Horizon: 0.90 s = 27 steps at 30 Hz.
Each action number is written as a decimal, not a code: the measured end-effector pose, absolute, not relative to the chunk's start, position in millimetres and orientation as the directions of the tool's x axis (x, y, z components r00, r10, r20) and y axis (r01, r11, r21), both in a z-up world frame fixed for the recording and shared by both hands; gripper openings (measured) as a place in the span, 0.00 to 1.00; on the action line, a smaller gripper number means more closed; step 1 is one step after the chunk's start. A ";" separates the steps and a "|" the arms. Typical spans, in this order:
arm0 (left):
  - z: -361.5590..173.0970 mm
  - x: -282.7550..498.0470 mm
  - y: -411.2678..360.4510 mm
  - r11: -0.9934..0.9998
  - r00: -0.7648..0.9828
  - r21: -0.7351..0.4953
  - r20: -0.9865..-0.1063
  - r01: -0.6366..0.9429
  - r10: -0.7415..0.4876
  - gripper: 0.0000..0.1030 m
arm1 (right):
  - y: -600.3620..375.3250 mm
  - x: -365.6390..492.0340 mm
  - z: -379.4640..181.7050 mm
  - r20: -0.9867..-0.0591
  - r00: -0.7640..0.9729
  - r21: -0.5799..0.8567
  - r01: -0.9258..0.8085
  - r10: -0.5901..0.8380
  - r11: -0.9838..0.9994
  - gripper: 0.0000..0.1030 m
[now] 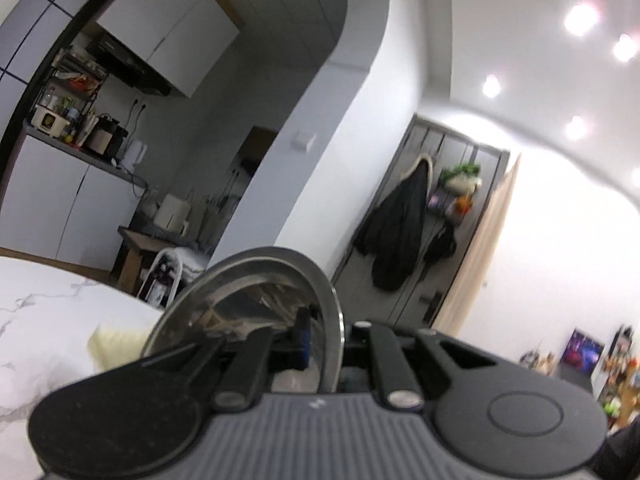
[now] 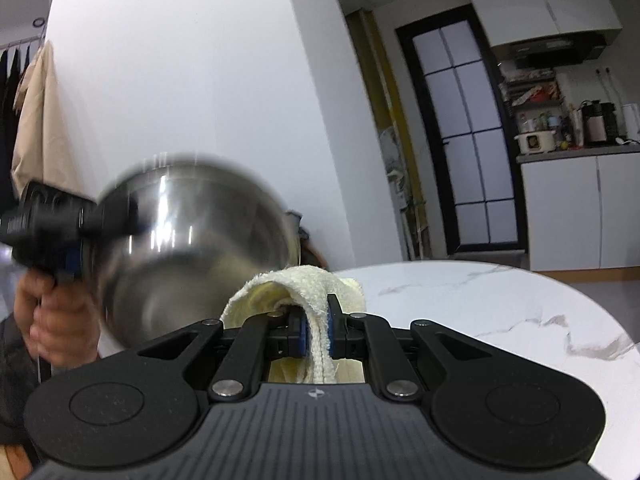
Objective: Clean bowl
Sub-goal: 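Raise the bowl with the left gripper while the right gripper brings the towel to its outside, then rotate the bowl with the left gripper while the right gripper wipes its outer wall with the towel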
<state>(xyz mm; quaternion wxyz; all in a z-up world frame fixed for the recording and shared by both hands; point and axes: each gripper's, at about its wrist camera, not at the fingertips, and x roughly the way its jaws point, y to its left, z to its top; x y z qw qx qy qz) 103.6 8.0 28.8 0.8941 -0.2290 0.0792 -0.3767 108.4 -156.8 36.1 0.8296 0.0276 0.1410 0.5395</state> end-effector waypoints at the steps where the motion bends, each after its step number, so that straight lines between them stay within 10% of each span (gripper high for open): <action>1: 28.8 104.9 9.1 0.615 0.710 -0.472 0.033 0.632 -0.704 0.08 | -153.5 106.0 36.2 -0.210 0.357 0.191 -0.898 0.910 0.397 0.10; 27: 28.9 117.2 13.9 0.667 0.731 -0.476 -0.070 0.574 -0.679 0.07 | -166.9 109.2 54.9 -0.106 0.492 0.249 -0.828 0.864 0.502 0.10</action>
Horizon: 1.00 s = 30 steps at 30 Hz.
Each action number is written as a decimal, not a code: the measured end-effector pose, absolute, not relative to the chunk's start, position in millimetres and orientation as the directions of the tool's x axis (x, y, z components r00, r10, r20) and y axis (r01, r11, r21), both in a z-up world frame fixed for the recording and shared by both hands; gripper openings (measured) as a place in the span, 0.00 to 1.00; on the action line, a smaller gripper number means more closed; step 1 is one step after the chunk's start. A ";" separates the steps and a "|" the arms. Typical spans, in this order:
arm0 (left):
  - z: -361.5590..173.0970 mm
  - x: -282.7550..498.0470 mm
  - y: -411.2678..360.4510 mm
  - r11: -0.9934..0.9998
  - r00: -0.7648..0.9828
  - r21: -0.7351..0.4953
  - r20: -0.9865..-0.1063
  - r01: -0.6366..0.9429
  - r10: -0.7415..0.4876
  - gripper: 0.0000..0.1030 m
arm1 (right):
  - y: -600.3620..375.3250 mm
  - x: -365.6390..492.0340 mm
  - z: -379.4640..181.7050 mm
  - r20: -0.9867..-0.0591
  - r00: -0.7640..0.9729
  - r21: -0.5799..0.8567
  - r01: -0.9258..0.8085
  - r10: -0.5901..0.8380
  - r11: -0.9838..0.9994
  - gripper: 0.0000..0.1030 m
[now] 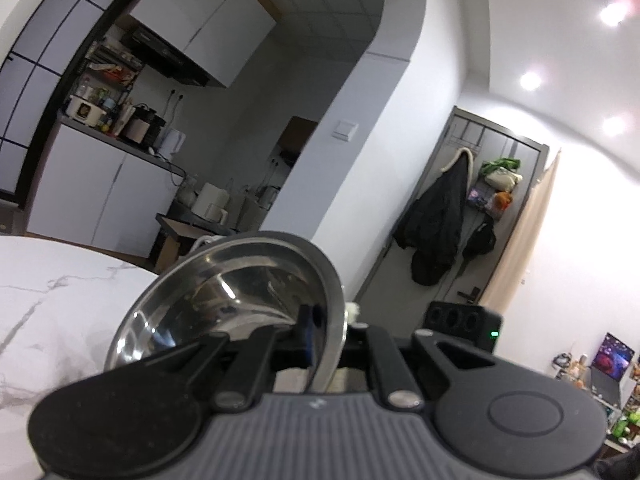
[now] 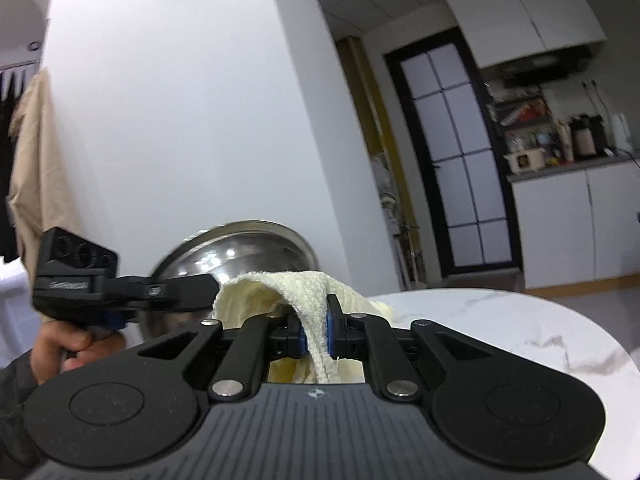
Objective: Clean bowl
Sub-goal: 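Rotate the bowl with the left gripper while the right gripper wipes its outer wall with the towel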
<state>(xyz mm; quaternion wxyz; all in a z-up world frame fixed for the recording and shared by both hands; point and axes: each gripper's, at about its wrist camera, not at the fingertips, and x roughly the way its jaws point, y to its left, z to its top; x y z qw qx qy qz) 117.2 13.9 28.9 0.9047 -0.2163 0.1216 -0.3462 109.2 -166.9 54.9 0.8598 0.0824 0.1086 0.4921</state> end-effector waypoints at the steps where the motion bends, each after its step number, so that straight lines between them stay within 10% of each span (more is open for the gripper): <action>1: 29.0 116.2 13.1 0.664 0.727 -0.474 -0.069 0.578 -0.683 0.07 | -165.9 110.7 54.5 -0.108 0.500 0.249 -0.823 0.859 0.510 0.10; 17: 25.6 106.2 11.0 0.690 0.754 -0.448 -0.052 0.569 -0.655 0.08 | -124.0 102.3 48.6 -0.271 0.508 0.144 -0.819 0.818 0.556 0.11; 30: 21.8 116.1 27.4 0.737 0.811 -0.503 -0.112 0.451 -0.574 0.07 | -119.7 80.8 63.0 -0.214 0.483 0.134 -0.847 0.849 0.515 0.11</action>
